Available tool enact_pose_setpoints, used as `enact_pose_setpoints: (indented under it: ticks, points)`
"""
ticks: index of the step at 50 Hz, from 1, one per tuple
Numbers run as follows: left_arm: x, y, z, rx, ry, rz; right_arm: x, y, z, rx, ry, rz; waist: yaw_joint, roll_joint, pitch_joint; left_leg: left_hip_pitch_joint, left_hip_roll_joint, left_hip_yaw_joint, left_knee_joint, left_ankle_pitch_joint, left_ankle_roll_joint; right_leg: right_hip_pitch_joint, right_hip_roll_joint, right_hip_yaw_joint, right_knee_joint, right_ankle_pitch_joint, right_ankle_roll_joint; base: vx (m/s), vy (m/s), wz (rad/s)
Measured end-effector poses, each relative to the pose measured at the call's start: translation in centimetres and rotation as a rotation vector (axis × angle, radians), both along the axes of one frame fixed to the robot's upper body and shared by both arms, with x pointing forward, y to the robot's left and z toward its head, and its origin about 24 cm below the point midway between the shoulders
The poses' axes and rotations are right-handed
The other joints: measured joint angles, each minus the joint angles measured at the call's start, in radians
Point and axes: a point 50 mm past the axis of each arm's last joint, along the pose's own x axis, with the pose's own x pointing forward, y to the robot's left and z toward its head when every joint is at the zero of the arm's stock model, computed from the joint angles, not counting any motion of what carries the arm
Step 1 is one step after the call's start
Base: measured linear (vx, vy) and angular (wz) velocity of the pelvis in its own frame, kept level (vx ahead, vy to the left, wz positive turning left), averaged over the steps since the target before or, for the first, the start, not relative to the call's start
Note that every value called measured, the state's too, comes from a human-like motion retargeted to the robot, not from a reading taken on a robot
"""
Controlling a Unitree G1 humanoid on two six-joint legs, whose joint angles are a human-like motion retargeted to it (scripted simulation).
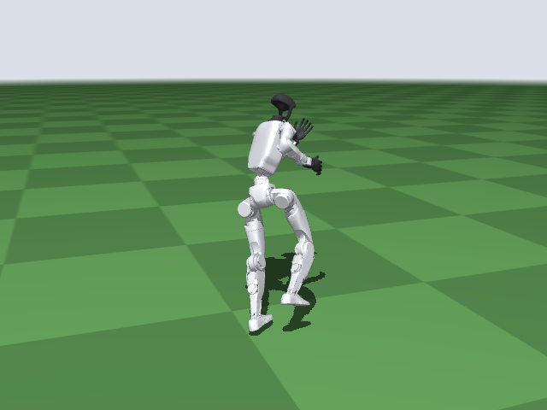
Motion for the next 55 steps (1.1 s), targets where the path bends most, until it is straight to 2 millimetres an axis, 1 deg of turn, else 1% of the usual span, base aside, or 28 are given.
enact_pose_setpoints:
  ticks: [2, 3, 5, 7, 8, 10, 12, 13, 15, 17, 18, 20, 22, 24, 26, 28, 29, 30, 33, 35, 36, 39, 42, 45, 48, 50, 53, 55]
  points:
    - [-1.5, -1.1, 1.2, -0.055, -0.046, -0.175, -1.0, -1.0, 0.2, -0.033, 0.037, -0.003, -0.130, 0.063, 0.009, 0.069, 0.026, -0.096, -0.068, 0.212, -0.071, 0.031, 0.015, -0.056, -0.280, 0.066, 0.002, 1.02, 0.24, 4.20]
    - [-2.0, -1.1, 1.6, -0.021, -0.118, -0.092, -1.4, -1.4, 0.2, -0.059, 0.048, 0.000, -0.174, 0.081, -0.001, 0.097, 0.028, -0.129, -0.101, 0.318, -0.108, 0.047, 0.012, -0.077, -0.432, 0.111, 0.023, 1.07, 0.11, 3.76]
    - [-3.1, -1.5, 1.6, -0.064, -0.126, -0.225, -1.6, -1.7, 0.1, -0.105, 0.068, 0.000, -0.212, 0.080, -0.038, 0.147, 0.009, -0.164, -0.121, 0.472, -0.183, 0.086, -0.021, -0.143, -0.711, 0.170, 0.067, 1.11, -0.02, 3.08]
    - [-2.7, -1.5, 1.0, 0.088, -0.190, -0.074, -1.6, -1.8, -0.1, -0.192, 0.085, 0.026, -0.178, 0.043, -0.076, 0.213, -0.016, -0.155, -0.103, 0.545, -0.192, 0.136, -0.047, -0.211, -0.896, 0.210, 0.119, 1.13, -0.17, 2.15]
    - [-2.6, -1.4, 0.3, 0.121, -0.176, -0.065, -1.4, -1.7, -0.1, -0.221, 0.086, 0.045, -0.153, 0.009, -0.083, 0.243, -0.031, -0.129, -0.056, 0.546, -0.177, 0.165, -0.055, -0.208, -0.944, 0.236, 0.137, 1.12, -0.24, 1.53]
    - [-1.9, -0.9, -1.4, 0.163, -0.087, -0.047, -0.4, -1.1, -0.5, -0.249, 0.082, 0.066, -0.073, -0.081, -0.068, 0.279, -0.078, -0.051, 0.118, 0.466, -0.028, 0.241, -0.081, -0.114, -0.948, 0.279, 0.158, 1.08, -0.28, 1.01]
    - [-0.3, 0.2, -4.0, 0.190, 0.060, 0.008, 1.4, -0.9, 0.2, -0.251, 0.028, 0.076, 0.012, -0.101, -0.056, 0.098, -0.037, 0.039, 0.557, 0.275, 0.053, 0.252, -0.097, -0.080, -0.808, 0.190, 0.102, 0.98, -0.29, 0.86]
    - [0.5, 1.9, -5.9, 0.184, 0.183, 0.068, 2.6, -0.7, 1.0, -0.270, -0.021, 0.088, 0.044, -0.082, -0.065, -0.034, 0.025, 0.070, 0.787, 0.193, 0.048, 0.226, -0.084, -0.093, -0.709, 0.107, 0.047, 0.96, -0.29, 0.76]
    - [1.2, 5.1, -11.0, 0.187, 0.455, 0.162, 4.8, 0.3, 4.1, -0.342, -0.179, 0.122, 0.134, -0.079, -0.081, -0.232, 0.074, 0.099, 1.074, 0.072, 0.111, 0.233, -0.090, -0.126, -0.605, -0.001, 0.014, 1.00, -0.27, 0.49]
    - [-1.3, 9.2, -15.5, 0.141, 0.719, 0.205, 5.8, 2.9, 9.1, -0.317, -0.419, 0.190, 0.253, -0.131, -0.133, -0.392, 0.069, 0.159, 1.169, 0.015, 0.157, 0.269, -0.106, -0.117, -0.624, -0.019, 0.029, 1.12, -0.22, -0.31]
    - [-3.3, 11.4, -17.0, 0.101, 0.849, 0.270, 5.5, 4.4, 11.4, -0.255, -0.533, 0.222, 0.327, -0.176, -0.163, -0.453, 0.059, 0.204, 1.160, -0.001, 0.170, 0.292, -0.117, -0.091, -0.654, 0.004, 0.040, 1.23, -0.15, -1.01]
    - [-7.3, 13.8, -17.6, 0.143, 0.985, 0.272, 3.7, 6.7, 15.1, -0.136, -0.738, 0.310, 0.495, -0.281, -0.213, -0.528, 0.046, 0.309, 1.046, -0.012, 0.174, 0.349, -0.147, -0.021, -0.731, 0.118, 0.071, 1.32, -0.02, -1.38]
    - [-9.7, 15.4, -17.9, 0.219, 1.081, 0.350, 1.5, 8.3, 17.0, -0.078, -0.886, 0.391, 0.640, -0.367, -0.244, -0.546, 0.032, 0.412, 0.796, 0.024, 0.174, 0.414, -0.189, 0.030, -0.824, 0.328, 0.107, 1.37, 0.20, -0.93]
    - [-11.0, 16.2, -18.6, 0.278, 1.140, 0.374, -0.1, 9.5, 17.6, -0.032, -0.952, 0.493, 0.726, -0.413, -0.258, -0.506, -0.013, 0.483, 0.425, 0.104, 0.158, 0.492, -0.215, 0.051, -0.924, 0.553, 0.164, 1.38, 0.34, -0.12]
    - [-11.7, 16.5, -19.2, 0.292, 1.170, 0.390, -1.2, 10.5, 17.1, 0.043, -0.934, 0.598, 0.773, -0.378, -0.233, -0.400, -0.026, 0.499, 0.065, 0.170, 0.062, 0.623, -0.168, 0.096, -1.002, 0.688, 0.188, 1.45, 0.37, 0.15]
    - [-11.5, 16.1, -19.9, 0.283, 1.165, 0.383, -1.5, 11.0, 16.0, 0.107, -0.863, 0.660, 0.780, -0.292, -0.184, -0.304, -0.005, 0.445, -0.130, 0.188, -0.037, 0.751, -0.082, 0.146, -1.002, 0.688, 0.156, 1.47, 0.35, 0.68]
    - [-11.0, 15.6, -20.2, 0.276, 1.144, 0.373, -1.2, 11.0, 15.3, 0.125, -0.817, 0.658, 0.770, -0.259, -0.164, -0.275, 0.005, 0.405, -0.151, 0.189, -0.054, 0.776, -0.050, 0.142, -0.955, 0.650, 0.133, 1.44, 0.31, 1.17]
    - [-10.3, 15.0, -20.5, 0.269, 1.117, 0.359, -0.8, 10.9, 14.6, 0.140, -0.769, 0.643, 0.756, -0.232, -0.147, -0.253, 0.013, 0.364, -0.147, 0.190, -0.058, 0.785, -0.025, 0.126, -0.891, 0.603, 0.110, 1.41, 0.30, 1.49]
    - [-5.7, 12.5, -20.8, 0.227, 0.979, 0.354, 2.1, 10.1, 10.2, 0.150, -0.537, 0.467, 0.670, -0.240, -0.110, -0.236, -0.028, 0.249, 0.049, 0.038, 0.060, 0.630, -0.077, -0.010, -0.508, 0.394, 0.075, 1.36, 0.22, 1.79]
    - [-1.4, 10.1, -18.1, 0.135, 0.803, 0.337, 4.2, 8.7, 5.9, 0.117, -0.345, 0.284, 0.607, -0.281, -0.091, -0.244, -0.070, 0.192, 0.174, -0.080, 0.125, 0.454, -0.135, -0.034, -0.256, 0.237, 0.050, 1.34, 0.10, 1.71]
    - [0.1, 8.8, -15.2, 0.071, 0.677, 0.299, 4.2, 7.6, 4.0, 0.113, -0.257, 0.217, 0.566, -0.288, -0.091, -0.227, -0.079, 0.168, 0.189, -0.107, 0.129, 0.371, -0.141, -0.030, -0.191, 0.186, 0.042, 1.38, 0.06, 1.67]
    - [0.8, 5.6, -5.6, -0.067, 0.252, 0.182, 1.8, 4.2, 1.4, 0.139, -0.091, 0.127, 0.391, -0.240, -0.116, -0.129, -0.068, 0.072, 0.145, -0.090, 0.088, 0.181, -0.114, -0.061, -0.186, 0.115, 0.037, 1.47, 0.04, 2.10]
    - [-1.7, 4.1, 0.7, -0.187, -0.068, 0.120, -1.2, 1.5, 1.9, 0.048, -0.014, 0.122, 0.151, -0.133, -0.150, 0.010, -0.013, -0.051, 0.024, 0.111, -0.008, 0.114, -0.068, -0.140, -0.467, 0.172, 0.076, 1.60, -0.11, 2.67]
    - [-3.6, 3.3, 2.8, -0.264, -0.208, 0.052, -2.6, 0.2, 1.4, -0.053, 0.094, 0.141, -0.027, -0.091, -0.160, 0.187, 0.024, -0.128, -0.139, 0.440, -0.100, 0.119, -0.071, -0.208, -0.838, 0.287, 0.141, 1.69, -0.41, 1.85]
    - [-3.5, 3.0, 1.9, -0.171, -0.200, 0.100, -2.9, 0.1, 0.6, -0.121, 0.152, 0.187, -0.067, -0.133, -0.130, 0.380, 0.028, -0.172, -0.197, 0.629, -0.075, 0.148, -0.089, -0.249, -1.001, 0.301, 0.216, 1.70, -0.56, 0.49]
    - [-2.3, 3.2, -0.2, -0.077, -0.105, 0.128, -2.4, 0.6, 0.1, -0.131, 0.140, 0.206, -0.029, -0.198, -0.089, 0.445, -0.020, -0.159, -0.049, 0.587, 0.011, 0.198, -0.101, -0.184, -0.983, 0.322, 0.225, 1.65, -0.57, -0.59]
    - [1.0, 4.2, -7.0, 0.027, 0.249, 0.231, 0.7, 1.9, -0.8, -0.080, 0.069, 0.176, 0.077, -0.223, -0.060, 0.233, -0.049, -0.032, 0.546, 0.367, 0.131, 0.235, -0.098, -0.070, -0.786, 0.245, 0.113, 1.56, -0.46, -0.89]
    - [1.8, 6.3, -13.8, 0.085, 0.578, 0.326, 3.9, 3.3, 1.2, -0.065, -0.082, 0.157, 0.147, -0.187, -0.085, -0.004, 0.005, 0.020, 0.892, 0.229, 0.187, 0.213, -0.055, -0.058, -0.651, 0.117, 0.036, 1.52, -0.41, -0.59]
